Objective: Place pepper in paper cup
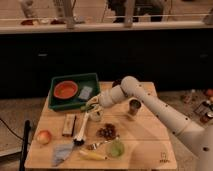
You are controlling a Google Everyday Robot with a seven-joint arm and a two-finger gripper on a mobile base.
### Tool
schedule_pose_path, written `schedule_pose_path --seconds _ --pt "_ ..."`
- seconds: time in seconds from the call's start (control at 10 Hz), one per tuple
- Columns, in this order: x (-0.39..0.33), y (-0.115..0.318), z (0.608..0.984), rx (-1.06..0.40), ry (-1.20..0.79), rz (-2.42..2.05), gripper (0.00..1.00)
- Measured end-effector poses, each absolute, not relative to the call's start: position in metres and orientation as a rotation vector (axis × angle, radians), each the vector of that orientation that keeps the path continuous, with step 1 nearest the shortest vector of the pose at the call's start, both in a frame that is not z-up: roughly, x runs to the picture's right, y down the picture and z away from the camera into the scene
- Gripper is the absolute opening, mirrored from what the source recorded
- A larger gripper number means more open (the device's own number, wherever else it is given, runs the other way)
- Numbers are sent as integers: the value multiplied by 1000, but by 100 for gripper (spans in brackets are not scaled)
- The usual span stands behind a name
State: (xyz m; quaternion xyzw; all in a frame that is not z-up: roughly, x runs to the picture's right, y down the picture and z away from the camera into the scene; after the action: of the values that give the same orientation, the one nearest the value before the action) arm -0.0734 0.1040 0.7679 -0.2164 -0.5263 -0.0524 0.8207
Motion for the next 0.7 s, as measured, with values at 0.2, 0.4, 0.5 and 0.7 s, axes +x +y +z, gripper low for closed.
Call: schedule_pose_path --seconds 0.2,0.4,0.5,0.7 --pt "-73 102 769 -455 -1125 -104 1" --pt "-72 101 770 -452 -1129 -100 1" --pt "-72 100 770 -451 -1132 -97 1" --pt "-70 101 771 -450 -1132 -90 1"
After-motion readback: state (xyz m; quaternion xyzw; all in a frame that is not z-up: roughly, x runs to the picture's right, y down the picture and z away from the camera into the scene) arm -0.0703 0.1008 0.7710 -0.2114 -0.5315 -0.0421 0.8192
